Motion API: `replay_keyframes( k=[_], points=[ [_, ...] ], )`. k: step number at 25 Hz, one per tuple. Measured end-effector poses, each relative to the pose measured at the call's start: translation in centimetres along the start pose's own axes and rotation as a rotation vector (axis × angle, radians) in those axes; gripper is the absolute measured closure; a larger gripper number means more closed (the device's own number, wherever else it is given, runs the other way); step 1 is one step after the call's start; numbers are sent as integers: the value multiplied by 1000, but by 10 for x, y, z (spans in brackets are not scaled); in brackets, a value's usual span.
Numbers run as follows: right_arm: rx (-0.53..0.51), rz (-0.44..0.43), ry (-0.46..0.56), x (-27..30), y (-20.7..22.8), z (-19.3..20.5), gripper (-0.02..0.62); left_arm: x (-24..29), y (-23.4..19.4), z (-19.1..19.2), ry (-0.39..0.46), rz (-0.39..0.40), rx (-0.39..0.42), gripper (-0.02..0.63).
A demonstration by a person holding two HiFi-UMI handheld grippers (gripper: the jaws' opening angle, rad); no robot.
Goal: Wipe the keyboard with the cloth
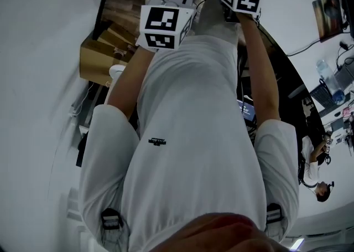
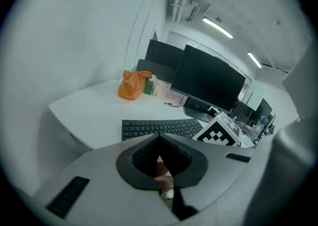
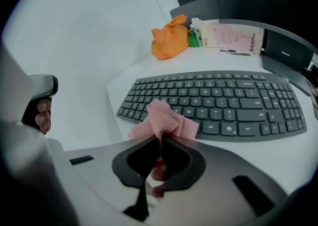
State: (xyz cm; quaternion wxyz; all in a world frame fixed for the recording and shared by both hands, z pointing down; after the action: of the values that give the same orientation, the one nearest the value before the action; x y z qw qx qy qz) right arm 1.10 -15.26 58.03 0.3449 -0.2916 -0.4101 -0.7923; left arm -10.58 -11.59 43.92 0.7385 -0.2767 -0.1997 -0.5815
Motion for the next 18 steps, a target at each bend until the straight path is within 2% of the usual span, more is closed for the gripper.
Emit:
replay_keyframes(
  k=[9, 18],
  points=[
    [-51, -95, -23, 38, -52, -9, 569, -22, -34, 11, 12, -80, -60, 592],
    [-90, -186, -32, 47, -96, -8, 569, -46, -46, 20, 16, -111, -67, 592]
  ],
)
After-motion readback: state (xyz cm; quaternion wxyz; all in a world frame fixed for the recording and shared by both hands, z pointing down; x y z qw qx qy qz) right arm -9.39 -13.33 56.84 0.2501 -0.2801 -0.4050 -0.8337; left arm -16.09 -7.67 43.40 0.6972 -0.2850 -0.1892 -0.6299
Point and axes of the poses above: the fingertips, and each gripper's own axes: x forward along the fingers, y to its right, z out of its underside, the point moved 3 cm from there along -x, backward along the fingers, and after that the axes turned 9 degrees about -z, right-handed, at the moved point
